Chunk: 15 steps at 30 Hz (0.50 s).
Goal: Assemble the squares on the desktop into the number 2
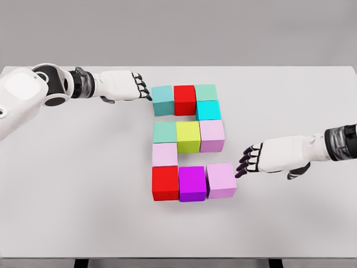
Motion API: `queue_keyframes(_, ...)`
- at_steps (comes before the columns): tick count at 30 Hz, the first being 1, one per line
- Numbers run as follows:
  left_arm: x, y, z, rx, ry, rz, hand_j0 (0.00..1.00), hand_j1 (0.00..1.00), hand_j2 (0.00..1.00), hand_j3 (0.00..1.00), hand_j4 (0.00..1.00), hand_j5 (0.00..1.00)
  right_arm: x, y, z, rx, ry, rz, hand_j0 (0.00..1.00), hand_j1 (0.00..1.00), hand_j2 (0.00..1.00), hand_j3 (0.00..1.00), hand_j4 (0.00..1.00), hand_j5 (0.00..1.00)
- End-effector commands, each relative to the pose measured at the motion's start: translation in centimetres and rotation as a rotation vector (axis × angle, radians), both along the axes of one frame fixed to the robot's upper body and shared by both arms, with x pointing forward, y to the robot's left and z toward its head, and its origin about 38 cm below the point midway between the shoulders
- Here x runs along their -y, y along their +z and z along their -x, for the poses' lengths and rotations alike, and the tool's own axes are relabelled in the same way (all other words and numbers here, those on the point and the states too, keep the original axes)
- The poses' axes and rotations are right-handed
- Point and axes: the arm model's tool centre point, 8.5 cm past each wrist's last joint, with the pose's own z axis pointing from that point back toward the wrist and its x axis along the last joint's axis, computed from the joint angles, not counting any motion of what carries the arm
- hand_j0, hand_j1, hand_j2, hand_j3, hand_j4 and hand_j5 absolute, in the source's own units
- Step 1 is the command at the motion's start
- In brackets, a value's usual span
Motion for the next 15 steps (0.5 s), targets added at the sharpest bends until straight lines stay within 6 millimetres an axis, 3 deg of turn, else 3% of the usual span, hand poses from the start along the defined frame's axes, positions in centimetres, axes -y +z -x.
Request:
queue_keyframes(1,-0.1,0.0,-0.1,-0.001,0.005,0.004,0.93,0.93,0.93,0.93,0.93,0.93,0.0,0.1,0.0,-0.001,-0.002,-0.003,1.00,1.00,1.00,1.00,1.00,1.00)
queue_keyframes(8,-1.1,0.3,-0.2,0.005,0.024,0.005,0.93,0.93,0.93,0.93,0.93,0.93,-0.6,-0.3,0.2,-0.010,0.014,-0.008,1.00,1.00,1.00,1.00,1.00,1.00)
queue_keyframes(15,-4.7,2.0,-0.3,0.017,0.099,0.061,0.95,0.95,0.95,0.95,0.95,0.95,-0.6,-0.2,0.2,-0.008,0.013,-0.010,1.00,1.00,1.00,1.00,1.00,1.00)
